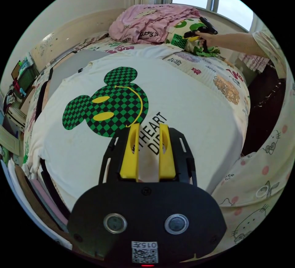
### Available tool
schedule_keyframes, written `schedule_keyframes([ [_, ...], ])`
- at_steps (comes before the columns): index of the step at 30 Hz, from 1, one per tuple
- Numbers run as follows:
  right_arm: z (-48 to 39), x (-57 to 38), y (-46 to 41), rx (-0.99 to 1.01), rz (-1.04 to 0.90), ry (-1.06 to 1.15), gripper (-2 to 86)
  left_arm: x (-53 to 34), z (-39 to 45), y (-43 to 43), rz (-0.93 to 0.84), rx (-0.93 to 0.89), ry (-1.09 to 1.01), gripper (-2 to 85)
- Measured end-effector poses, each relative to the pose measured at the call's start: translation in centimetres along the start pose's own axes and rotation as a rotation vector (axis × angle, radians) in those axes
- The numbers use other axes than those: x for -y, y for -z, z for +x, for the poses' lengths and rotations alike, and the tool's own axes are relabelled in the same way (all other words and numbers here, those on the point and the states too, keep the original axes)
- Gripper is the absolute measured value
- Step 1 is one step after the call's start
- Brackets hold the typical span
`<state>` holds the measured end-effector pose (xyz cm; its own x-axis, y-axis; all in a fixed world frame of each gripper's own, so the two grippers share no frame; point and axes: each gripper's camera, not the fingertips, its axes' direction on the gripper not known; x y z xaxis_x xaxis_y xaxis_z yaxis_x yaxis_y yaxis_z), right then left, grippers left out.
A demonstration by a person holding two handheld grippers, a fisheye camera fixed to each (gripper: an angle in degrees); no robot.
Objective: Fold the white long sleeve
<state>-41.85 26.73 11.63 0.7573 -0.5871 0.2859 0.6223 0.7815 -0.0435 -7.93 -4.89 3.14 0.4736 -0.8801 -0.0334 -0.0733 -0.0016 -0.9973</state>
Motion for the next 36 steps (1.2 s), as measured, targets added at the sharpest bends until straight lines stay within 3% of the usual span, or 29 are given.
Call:
schedule_keyframes([
  [2,1.2,-0.3,-0.8,0.083,-0.012,-0.005,1.3,-0.6,0.1,-0.9,-0.004,-0.002,-0.004,9.5],
  [9,-2.2,-8.4,8.7,0.418,0.242,0.280,-0.3,-3.1,-1.8,-4.2,-0.055,-0.089,0.054,8.5],
  [14,-10.9,-23.5,15.0,0.728,0.215,0.648,-0.4,-7.8,-5.5,1.8,0.307,-0.142,0.150,8.9],
  [17,-14.2,-33.8,13.5,0.851,0.090,0.744,-0.4,-11.8,-8.7,2.5,0.320,-0.254,0.352,14.2],
  [23,-13.7,-49.6,8.8,0.818,-0.195,0.780,-0.4,-24.3,-11.1,-2.1,0.375,-0.497,0.643,17.8],
  [27,-10.9,-54.8,9.2,0.762,-0.250,0.828,-0.4,-29.6,-10.6,-6.0,0.369,-0.552,0.737,18.1],
  [36,-5.1,-61.1,13.1,0.735,-0.240,0.893,-0.4,-32.3,-10.8,-11.1,0.363,-0.669,0.811,14.0],
])
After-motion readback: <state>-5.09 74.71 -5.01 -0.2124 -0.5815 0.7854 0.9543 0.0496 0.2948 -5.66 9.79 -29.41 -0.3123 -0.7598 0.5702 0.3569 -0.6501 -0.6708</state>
